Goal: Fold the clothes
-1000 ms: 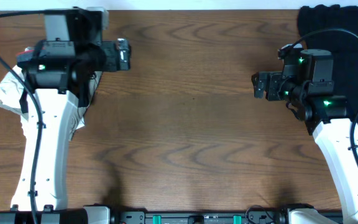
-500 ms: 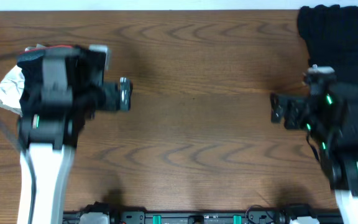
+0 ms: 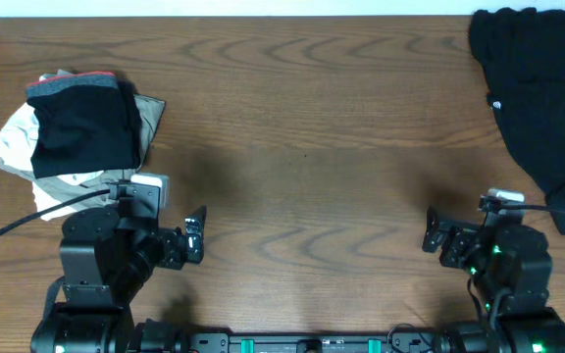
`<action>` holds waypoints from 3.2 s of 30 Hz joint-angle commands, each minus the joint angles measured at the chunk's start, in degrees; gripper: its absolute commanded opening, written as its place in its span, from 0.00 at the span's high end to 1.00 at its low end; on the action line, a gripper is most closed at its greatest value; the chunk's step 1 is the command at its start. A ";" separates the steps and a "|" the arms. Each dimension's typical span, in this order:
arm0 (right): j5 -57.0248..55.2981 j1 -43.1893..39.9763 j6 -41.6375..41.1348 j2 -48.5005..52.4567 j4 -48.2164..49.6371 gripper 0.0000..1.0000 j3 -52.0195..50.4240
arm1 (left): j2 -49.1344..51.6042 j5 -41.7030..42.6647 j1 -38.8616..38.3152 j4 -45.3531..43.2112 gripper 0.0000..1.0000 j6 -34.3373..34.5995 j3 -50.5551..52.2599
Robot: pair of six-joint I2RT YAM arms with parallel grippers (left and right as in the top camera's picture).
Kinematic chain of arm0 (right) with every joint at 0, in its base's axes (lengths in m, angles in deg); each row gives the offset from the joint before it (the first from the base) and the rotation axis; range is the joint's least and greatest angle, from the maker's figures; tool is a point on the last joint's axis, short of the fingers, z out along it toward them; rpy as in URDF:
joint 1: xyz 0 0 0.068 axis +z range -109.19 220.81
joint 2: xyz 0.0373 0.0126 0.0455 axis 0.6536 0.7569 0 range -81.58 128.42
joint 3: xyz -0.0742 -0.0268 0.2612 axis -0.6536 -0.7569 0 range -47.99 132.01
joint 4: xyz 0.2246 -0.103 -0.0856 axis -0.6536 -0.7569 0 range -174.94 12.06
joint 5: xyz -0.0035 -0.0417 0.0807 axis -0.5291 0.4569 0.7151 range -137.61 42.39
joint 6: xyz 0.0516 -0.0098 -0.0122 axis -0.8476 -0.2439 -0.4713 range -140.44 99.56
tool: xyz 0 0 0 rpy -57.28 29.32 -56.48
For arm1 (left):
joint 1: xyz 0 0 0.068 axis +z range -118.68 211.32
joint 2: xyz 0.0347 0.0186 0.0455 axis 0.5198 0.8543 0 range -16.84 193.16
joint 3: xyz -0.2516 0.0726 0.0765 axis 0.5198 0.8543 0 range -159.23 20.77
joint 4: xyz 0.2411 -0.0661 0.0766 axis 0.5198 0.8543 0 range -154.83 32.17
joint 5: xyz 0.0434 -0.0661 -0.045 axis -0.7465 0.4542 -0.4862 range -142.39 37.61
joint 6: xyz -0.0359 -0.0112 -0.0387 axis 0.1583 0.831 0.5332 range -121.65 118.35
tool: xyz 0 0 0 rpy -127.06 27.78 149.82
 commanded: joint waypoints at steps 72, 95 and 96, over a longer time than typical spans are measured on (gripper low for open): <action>2.21 -0.07 20.61 -26.58 41.42 0.01 -32.89 | -0.37 -0.44 -0.13 0.83 0.02 0.28 0.11; 2.21 -0.07 20.61 -26.53 41.42 0.01 -32.89 | -5.66 -3.82 -0.13 4.39 0.02 0.26 1.90; 2.21 -0.07 20.61 -26.53 41.42 0.01 -32.89 | -7.13 -3.87 -0.15 4.57 0.02 0.26 3.19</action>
